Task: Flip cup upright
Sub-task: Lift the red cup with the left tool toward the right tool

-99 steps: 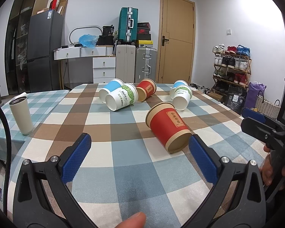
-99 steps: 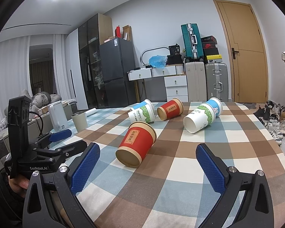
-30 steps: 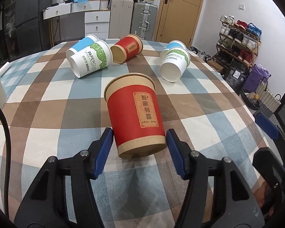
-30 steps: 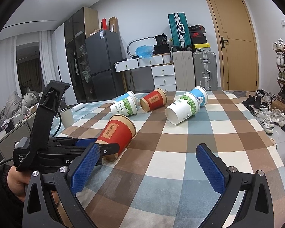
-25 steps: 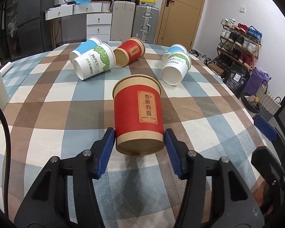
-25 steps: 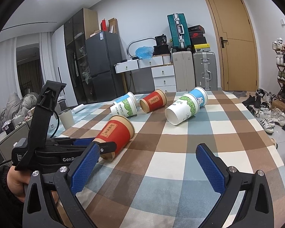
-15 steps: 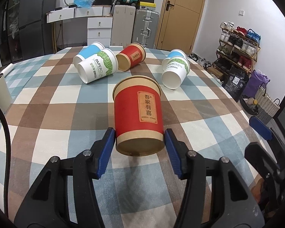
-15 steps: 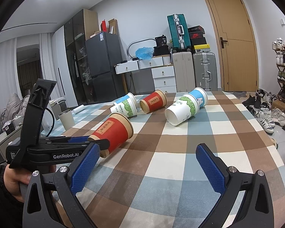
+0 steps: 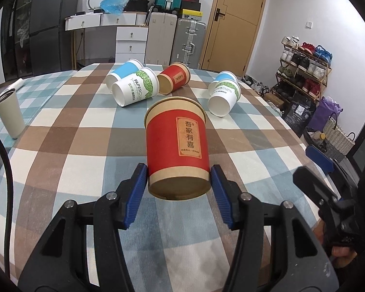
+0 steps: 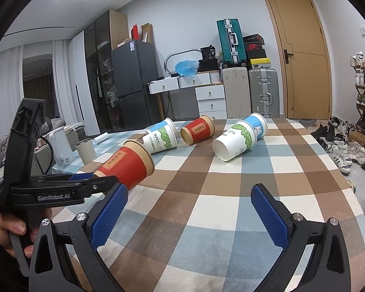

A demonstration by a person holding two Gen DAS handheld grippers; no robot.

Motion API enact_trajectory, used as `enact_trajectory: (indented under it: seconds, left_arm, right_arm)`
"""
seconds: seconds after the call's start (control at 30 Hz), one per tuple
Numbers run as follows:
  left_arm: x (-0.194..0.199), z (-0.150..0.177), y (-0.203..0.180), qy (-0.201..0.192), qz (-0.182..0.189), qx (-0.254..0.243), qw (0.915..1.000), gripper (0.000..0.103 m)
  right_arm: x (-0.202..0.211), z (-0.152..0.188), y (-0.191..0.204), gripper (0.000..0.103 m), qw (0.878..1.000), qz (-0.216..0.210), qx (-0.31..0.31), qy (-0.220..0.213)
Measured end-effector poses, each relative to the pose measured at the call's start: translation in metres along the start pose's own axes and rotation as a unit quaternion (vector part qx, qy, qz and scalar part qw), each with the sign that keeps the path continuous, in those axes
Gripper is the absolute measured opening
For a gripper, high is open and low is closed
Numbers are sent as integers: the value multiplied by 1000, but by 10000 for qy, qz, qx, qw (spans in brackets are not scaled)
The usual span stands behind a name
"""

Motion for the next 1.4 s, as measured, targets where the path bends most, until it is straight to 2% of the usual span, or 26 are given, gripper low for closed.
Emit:
enact_trajectory:
  seconds: [0.33,0.7,1.4]
  left_arm:
    - [33,17,-1,-79,140,-33,9999,51]
    - [61,37,-1,-141,133,-35,9998,51]
    - [54,68,-12,45,59,-131,9999,51]
  right_arm:
    - [-2,2,4,103,9999,-5,113,43]
    - [-3,3,4,103,9999,-17,132,58]
    - [-5,5,6,103,9998,-30,194,103]
Point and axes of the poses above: each gripper's, at about its wrist camera, not at the fingertips, and x roughly against the way its jaws point, y to its left, z to its underside, the point moved 2 cm from there along -x, roughly the way its jaws point, and after that the axes turned 3 degrees about -y, right-handed, at the moved point
